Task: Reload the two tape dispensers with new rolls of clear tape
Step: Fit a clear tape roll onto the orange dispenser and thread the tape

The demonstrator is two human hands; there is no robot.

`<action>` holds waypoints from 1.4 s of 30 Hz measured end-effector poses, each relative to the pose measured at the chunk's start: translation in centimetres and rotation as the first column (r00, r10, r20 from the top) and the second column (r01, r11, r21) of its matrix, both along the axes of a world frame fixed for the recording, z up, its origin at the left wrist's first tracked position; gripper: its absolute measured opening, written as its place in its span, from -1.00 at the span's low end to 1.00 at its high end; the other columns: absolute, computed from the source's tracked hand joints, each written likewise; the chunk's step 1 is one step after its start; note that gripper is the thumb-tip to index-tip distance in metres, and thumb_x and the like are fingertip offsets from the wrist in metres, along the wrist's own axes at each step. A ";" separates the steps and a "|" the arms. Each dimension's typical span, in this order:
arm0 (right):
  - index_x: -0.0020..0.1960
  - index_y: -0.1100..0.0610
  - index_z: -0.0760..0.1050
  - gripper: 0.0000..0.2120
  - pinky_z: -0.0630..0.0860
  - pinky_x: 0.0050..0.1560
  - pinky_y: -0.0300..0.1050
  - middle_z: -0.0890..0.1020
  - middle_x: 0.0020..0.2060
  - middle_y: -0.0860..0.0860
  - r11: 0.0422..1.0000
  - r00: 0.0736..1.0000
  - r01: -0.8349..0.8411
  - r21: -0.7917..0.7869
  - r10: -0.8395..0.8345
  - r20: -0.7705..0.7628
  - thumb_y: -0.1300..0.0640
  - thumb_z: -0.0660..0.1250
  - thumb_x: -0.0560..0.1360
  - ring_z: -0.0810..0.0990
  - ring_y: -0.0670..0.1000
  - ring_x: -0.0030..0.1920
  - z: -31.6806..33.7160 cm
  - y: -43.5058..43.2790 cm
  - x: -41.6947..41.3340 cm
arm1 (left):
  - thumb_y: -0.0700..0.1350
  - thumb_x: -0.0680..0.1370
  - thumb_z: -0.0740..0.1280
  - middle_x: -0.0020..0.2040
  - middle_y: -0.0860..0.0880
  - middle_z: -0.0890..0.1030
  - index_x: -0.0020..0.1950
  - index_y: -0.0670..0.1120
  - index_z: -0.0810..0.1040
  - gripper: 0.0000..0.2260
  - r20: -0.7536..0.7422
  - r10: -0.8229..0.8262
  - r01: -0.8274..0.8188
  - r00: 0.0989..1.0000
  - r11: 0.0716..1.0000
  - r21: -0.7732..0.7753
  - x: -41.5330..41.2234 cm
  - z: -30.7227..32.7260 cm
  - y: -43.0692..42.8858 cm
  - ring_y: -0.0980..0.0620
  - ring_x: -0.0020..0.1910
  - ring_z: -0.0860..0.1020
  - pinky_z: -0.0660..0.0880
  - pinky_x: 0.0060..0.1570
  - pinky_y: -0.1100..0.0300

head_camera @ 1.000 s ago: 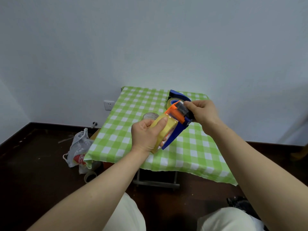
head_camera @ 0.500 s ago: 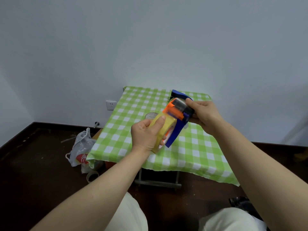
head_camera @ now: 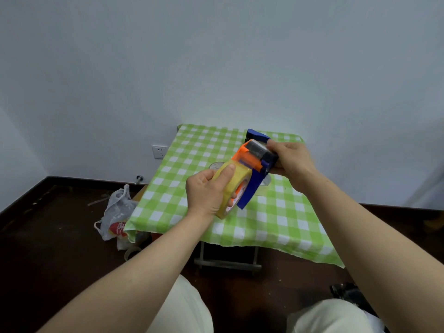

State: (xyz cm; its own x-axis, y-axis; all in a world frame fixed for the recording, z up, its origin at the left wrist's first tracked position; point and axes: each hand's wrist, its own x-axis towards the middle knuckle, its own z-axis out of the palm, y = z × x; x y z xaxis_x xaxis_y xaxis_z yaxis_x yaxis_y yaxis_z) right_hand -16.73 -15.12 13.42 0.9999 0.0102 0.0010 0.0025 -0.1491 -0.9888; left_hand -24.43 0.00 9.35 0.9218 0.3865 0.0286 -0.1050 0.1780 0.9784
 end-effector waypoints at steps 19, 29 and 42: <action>0.04 0.16 0.59 -0.81 0.52 -0.10 -0.34 0.66 -0.12 -0.02 0.829 0.886 -0.310 -0.466 0.430 0.176 0.13 0.42 0.44 0.60 -0.15 -0.16 -1.1 4.4 0.8 | 0.24 0.52 0.22 -0.04 -0.17 0.70 0.13 -0.19 0.60 -0.49 -0.156 -0.174 0.081 0.972 0.877 -0.473 8.1 1.8 1.3 -0.11 -0.10 0.69 0.62 -0.06 -0.04; 0.10 0.20 0.47 -0.77 0.52 -0.02 0.07 0.59 -0.01 0.11 0.466 0.873 -0.037 -0.884 0.446 0.198 0.08 0.28 0.53 0.56 0.17 0.00 -0.7 6.7 11.9 | 0.24 0.53 0.17 0.10 -0.05 0.50 0.21 -0.11 0.54 -0.51 -0.384 -0.056 -0.015 0.922 0.984 -0.180 15.4 0.6 4.9 -0.02 0.10 0.47 0.25 0.05 0.11; 0.14 0.17 0.46 -0.79 0.38 -0.16 -0.03 0.54 0.07 0.10 0.058 0.876 -0.066 -0.996 0.482 -0.030 0.23 0.21 0.51 0.52 0.15 0.07 -8.7 11.3 25.4 | -0.28 0.49 0.27 -0.23 -0.14 0.43 -0.29 -0.19 0.45 -0.84 -0.406 0.127 -0.060 0.905 0.983 0.174 25.0 -6.4 8.3 -0.04 -0.19 0.37 0.32 -0.20 0.12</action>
